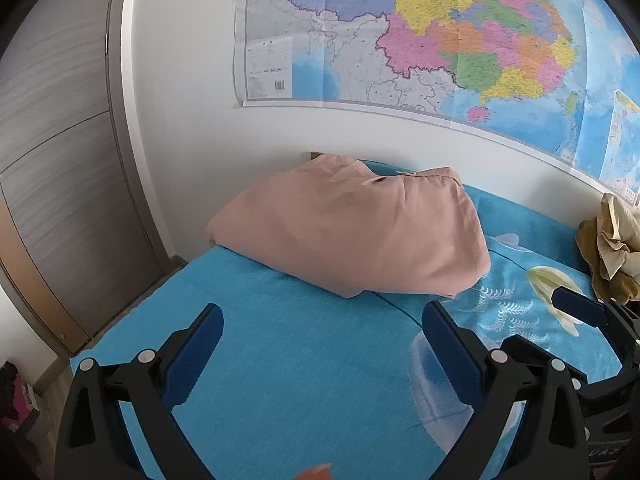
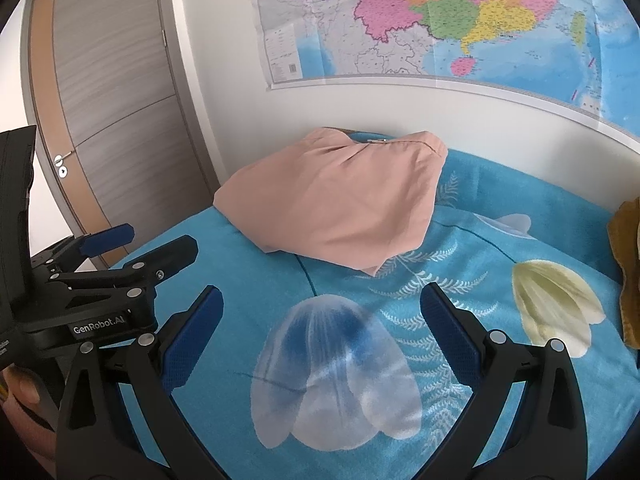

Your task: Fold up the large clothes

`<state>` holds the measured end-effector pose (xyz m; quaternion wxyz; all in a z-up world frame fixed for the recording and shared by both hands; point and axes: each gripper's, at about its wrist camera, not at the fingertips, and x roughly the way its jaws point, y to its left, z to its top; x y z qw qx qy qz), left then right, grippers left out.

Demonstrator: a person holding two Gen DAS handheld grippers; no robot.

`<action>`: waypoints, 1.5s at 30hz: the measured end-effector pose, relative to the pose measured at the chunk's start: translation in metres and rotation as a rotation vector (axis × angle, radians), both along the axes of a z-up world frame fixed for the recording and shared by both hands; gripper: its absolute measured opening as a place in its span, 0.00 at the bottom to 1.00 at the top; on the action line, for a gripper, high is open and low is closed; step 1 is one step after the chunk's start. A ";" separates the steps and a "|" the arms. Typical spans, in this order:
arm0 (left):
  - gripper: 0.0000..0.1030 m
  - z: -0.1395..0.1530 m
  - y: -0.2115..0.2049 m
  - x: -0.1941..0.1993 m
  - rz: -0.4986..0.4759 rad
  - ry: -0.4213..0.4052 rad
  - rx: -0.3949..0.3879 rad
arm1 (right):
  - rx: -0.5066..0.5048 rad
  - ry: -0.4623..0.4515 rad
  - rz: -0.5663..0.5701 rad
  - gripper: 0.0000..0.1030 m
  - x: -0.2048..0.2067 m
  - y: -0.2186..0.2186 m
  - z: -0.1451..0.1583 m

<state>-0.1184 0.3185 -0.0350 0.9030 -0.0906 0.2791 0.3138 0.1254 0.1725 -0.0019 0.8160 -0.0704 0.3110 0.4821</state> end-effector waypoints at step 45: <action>0.94 -0.001 -0.005 -0.001 -0.016 -0.001 0.009 | -0.007 0.004 0.004 0.95 -0.006 0.001 -0.006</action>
